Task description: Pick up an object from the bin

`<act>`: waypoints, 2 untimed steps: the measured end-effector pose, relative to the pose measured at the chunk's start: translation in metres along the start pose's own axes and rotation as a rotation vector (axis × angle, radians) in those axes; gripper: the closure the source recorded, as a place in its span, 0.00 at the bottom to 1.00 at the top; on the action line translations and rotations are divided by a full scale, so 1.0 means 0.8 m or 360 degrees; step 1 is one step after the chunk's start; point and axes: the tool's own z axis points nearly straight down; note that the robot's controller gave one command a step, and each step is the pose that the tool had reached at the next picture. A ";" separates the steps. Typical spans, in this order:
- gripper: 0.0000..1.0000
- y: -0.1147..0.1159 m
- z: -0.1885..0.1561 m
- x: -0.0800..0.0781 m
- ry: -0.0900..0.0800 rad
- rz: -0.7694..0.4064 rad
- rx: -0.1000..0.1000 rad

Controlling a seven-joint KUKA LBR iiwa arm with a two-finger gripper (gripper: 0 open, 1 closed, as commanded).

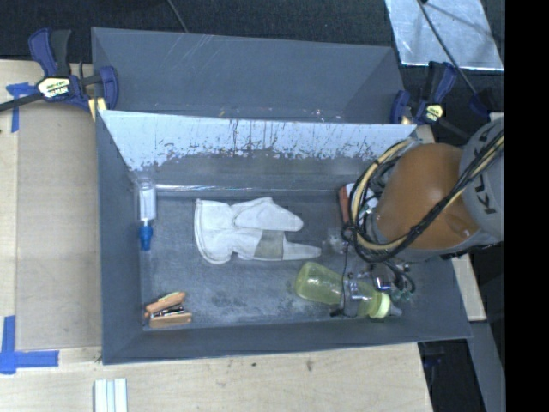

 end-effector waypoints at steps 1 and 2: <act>0.00 0.003 0.002 0.000 0.0002 0.0001 -0.0001; 0.00 0.007 -0.020 -0.031 0.0012 -0.0006 -0.0003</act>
Offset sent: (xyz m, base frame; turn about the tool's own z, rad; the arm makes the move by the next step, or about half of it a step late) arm 0.0408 0.0065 0.0345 0.0017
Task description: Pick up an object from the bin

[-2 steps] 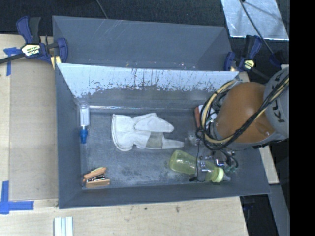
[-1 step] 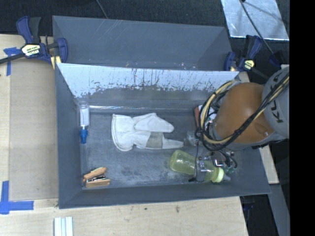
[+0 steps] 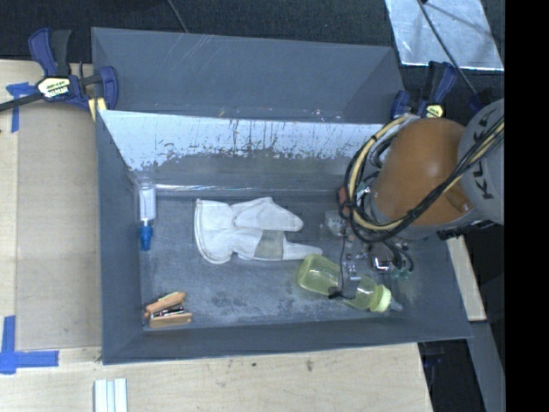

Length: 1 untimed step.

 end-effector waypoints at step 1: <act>0.00 0.002 0.012 0.000 -0.0018 -0.0037 0.0003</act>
Offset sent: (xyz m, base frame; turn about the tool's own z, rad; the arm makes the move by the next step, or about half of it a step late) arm -0.0040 0.0077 -0.0496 0.0216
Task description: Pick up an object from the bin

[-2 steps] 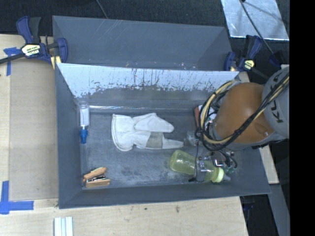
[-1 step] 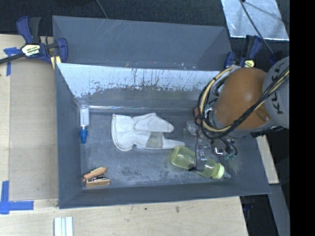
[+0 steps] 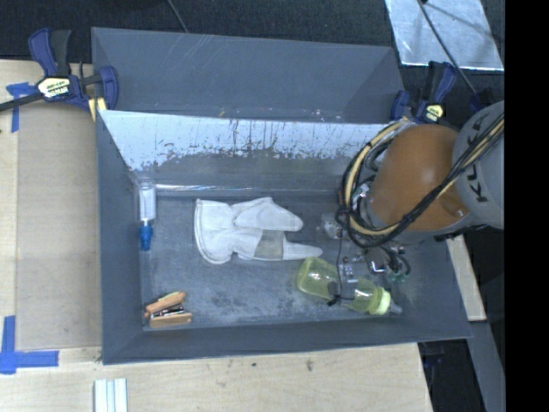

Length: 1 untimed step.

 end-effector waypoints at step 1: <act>1.00 0.007 0.048 0.003 0.0005 0.0071 -0.0001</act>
Offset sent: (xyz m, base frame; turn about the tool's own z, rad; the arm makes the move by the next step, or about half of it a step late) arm 0.0000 0.0000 0.0000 0.0000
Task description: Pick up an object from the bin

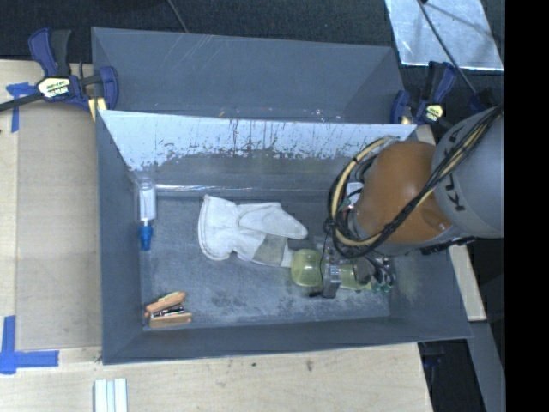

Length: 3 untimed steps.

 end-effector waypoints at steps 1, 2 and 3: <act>1.00 0.000 0.000 0.000 0.0000 0.0000 0.0000; 1.00 0.000 -0.002 0.001 0.0002 0.0001 0.0000; 1.00 -0.013 -0.050 -0.003 -0.0001 -0.0116 0.0001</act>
Offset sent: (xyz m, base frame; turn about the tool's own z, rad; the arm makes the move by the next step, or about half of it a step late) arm -0.0094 0.0021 0.1355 0.0673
